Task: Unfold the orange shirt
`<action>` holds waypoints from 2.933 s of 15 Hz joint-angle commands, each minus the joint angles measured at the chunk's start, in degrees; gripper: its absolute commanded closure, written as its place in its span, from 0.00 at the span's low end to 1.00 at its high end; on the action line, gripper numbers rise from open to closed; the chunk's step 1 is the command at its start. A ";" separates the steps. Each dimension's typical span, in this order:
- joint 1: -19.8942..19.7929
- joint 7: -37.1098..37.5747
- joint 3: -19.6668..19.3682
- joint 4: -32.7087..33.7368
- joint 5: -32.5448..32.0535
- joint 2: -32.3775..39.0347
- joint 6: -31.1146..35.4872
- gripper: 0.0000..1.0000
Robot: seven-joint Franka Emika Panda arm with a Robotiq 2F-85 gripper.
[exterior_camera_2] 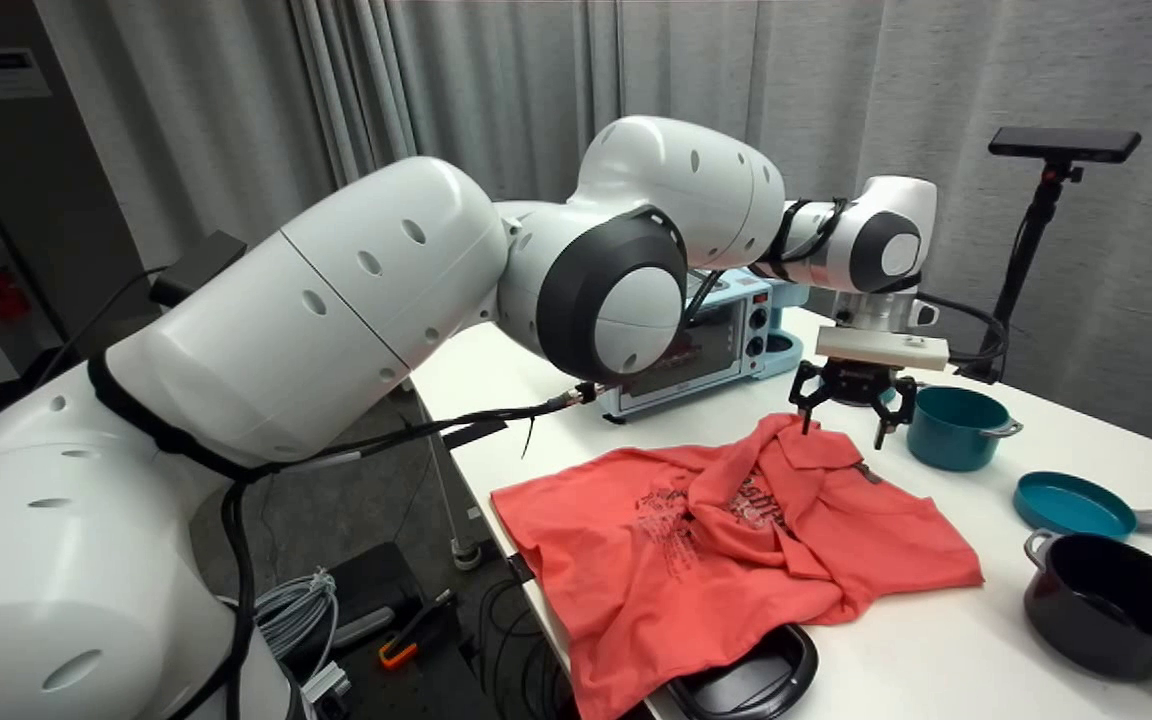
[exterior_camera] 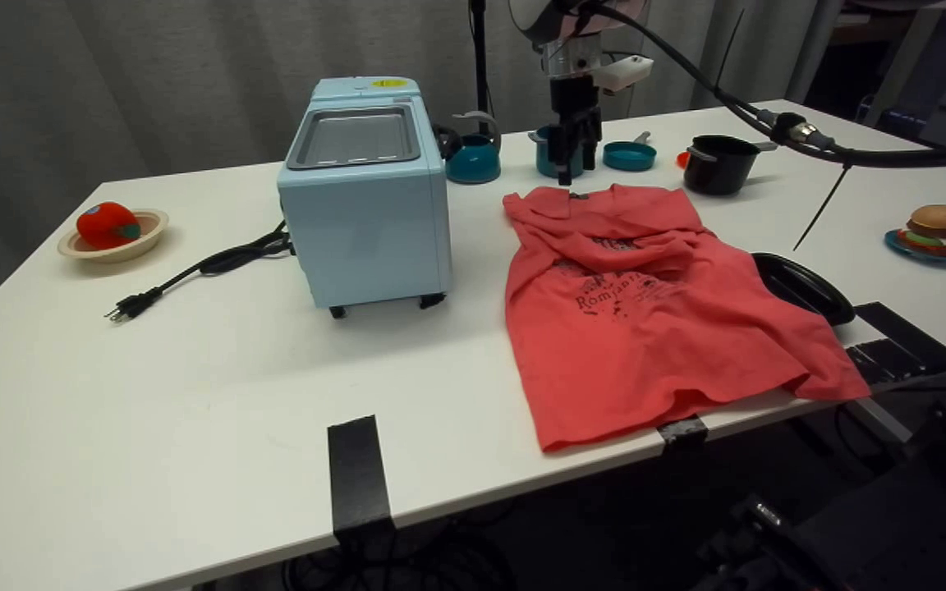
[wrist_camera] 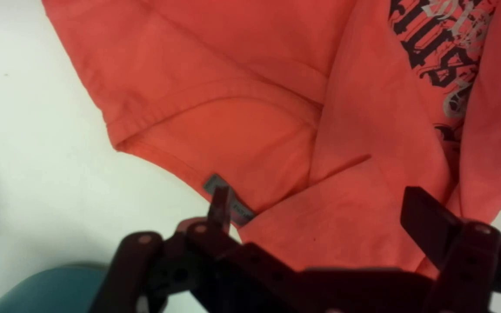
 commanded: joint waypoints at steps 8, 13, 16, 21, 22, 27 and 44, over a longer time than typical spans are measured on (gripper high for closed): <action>0.49 3.79 0.19 -23.79 -1.43 -19.99 0.95 0.00; 0.69 8.54 -0.09 -36.89 -2.42 -29.30 3.03 0.00; 0.72 10.74 0.14 -45.03 -2.43 -34.36 4.73 0.00; 1.22 13.46 0.52 -59.94 -2.08 -41.41 9.59 0.00; 1.22 13.43 0.71 -63.08 -1.79 -42.49 10.59 0.00; 1.33 16.37 0.63 -70.42 -1.24 -41.01 17.28 0.00; 0.12 16.61 0.08 -71.93 -0.81 -39.78 30.14 0.87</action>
